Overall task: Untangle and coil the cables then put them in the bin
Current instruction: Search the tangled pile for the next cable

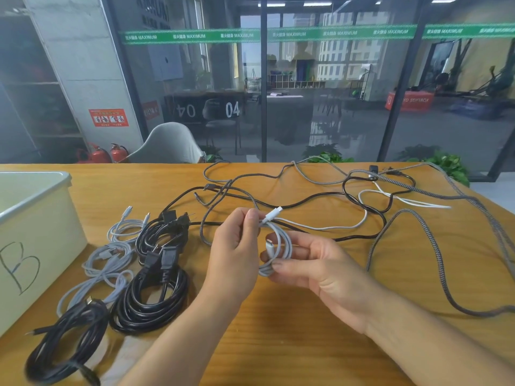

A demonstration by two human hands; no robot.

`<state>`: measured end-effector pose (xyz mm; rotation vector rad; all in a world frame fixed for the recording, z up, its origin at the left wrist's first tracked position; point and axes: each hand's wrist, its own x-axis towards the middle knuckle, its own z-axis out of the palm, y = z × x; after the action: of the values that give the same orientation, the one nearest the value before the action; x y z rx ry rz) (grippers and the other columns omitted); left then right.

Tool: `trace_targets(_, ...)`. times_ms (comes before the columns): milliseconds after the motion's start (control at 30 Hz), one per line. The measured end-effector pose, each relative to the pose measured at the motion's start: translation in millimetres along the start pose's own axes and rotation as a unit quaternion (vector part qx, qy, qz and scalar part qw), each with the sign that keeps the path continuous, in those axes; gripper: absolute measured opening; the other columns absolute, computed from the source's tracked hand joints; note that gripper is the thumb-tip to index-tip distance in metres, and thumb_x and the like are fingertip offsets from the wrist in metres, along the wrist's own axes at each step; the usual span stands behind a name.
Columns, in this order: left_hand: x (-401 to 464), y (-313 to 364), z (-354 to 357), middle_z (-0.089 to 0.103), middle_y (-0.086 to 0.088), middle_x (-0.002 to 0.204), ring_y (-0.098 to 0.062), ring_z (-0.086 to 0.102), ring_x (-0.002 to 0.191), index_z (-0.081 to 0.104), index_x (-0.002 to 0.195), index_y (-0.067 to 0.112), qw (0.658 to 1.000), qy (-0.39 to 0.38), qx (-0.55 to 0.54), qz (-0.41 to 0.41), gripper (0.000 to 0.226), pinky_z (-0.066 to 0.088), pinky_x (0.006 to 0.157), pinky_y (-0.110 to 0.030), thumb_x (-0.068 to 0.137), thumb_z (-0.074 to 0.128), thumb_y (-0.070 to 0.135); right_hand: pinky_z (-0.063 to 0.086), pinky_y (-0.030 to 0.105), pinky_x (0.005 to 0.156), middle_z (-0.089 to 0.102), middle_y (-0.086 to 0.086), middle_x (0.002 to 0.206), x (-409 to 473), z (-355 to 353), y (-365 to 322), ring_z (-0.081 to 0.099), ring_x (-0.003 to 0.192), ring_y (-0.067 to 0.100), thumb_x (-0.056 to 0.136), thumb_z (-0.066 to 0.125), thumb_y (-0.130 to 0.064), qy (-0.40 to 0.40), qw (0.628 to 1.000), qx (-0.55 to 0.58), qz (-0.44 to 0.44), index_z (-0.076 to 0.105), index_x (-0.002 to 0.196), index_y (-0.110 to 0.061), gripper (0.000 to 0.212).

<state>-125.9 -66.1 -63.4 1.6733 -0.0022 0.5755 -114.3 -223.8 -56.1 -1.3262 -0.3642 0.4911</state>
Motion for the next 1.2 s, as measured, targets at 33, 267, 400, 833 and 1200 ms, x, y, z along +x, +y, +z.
trace_targets(33, 0, -1, -1, 0.064, -0.019, 0.085, -0.039, 0.059, 0.085, 0.069, 0.090, 0.022, 1.000, -0.003, 0.005, 0.002, 0.034, 0.050, 0.078, -0.058, 0.110, 0.044, 0.033, 0.060, 0.033, 0.091, 0.078, 0.010, 0.108, -1, 2, 0, 0.075, 0.103, 0.022, 0.091, 0.071, 0.002, 0.007, 1.000, -0.016, -0.005, 0.073, 0.123, -0.013, 0.036)
trace_targets(267, 4, -12, -7, 0.054, -0.002, 0.072, -0.012, 0.044, 0.063, 0.067, 0.102, 0.025, 0.996, -0.065, 0.055, 0.032, 0.023, 0.038, 0.056, -0.026, 0.108, 0.047, 0.033, 0.063, 0.033, 0.079, 0.081, 0.008, 0.097, 4, -7, 0, 0.076, 0.099, 0.027, 0.091, 0.070, 0.003, 0.132, 0.986, -0.085, -0.047, 0.073, 0.115, -0.020, 0.034)
trace_targets(400, 2, -16, -4, 0.062, -0.012, 0.078, -0.017, 0.050, 0.066, 0.065, 0.108, 0.029, 0.990, -0.124, 0.064, 0.036, 0.012, 0.045, 0.062, -0.040, 0.104, 0.055, 0.036, 0.064, 0.034, 0.078, 0.080, 0.010, 0.092, 8, -18, -2, 0.076, 0.094, 0.030, 0.092, 0.063, 0.010, 0.171, 0.978, -0.095, -0.074, 0.067, 0.118, -0.017, 0.038)
trace_targets(833, 3, -18, -8, 0.061, -0.013, 0.073, -0.015, 0.054, 0.063, 0.066, 0.124, 0.031, 0.983, -0.159, 0.088, 0.024, 0.022, 0.055, 0.065, -0.041, 0.107, 0.053, 0.028, 0.061, 0.038, 0.085, 0.055, 0.008, 0.084, 12, -32, -9, 0.055, 0.072, 0.018, 0.095, 0.041, 0.013, 0.034, 0.998, 0.029, -0.047, 0.069, 0.101, -0.002, 0.032)
trace_targets(1200, 5, -20, -10, 0.065, 0.008, 0.066, -0.010, 0.058, 0.065, 0.061, 0.128, 0.026, 0.981, -0.179, 0.077, 0.010, 0.027, 0.056, 0.066, -0.027, 0.101, 0.063, 0.031, 0.060, 0.029, 0.079, 0.071, -0.014, 0.099, 14, -40, 2, 0.071, 0.093, 0.013, 0.089, 0.081, -0.012, 0.213, 0.843, -0.376, -0.319, 0.075, 0.095, -0.025, 0.015)
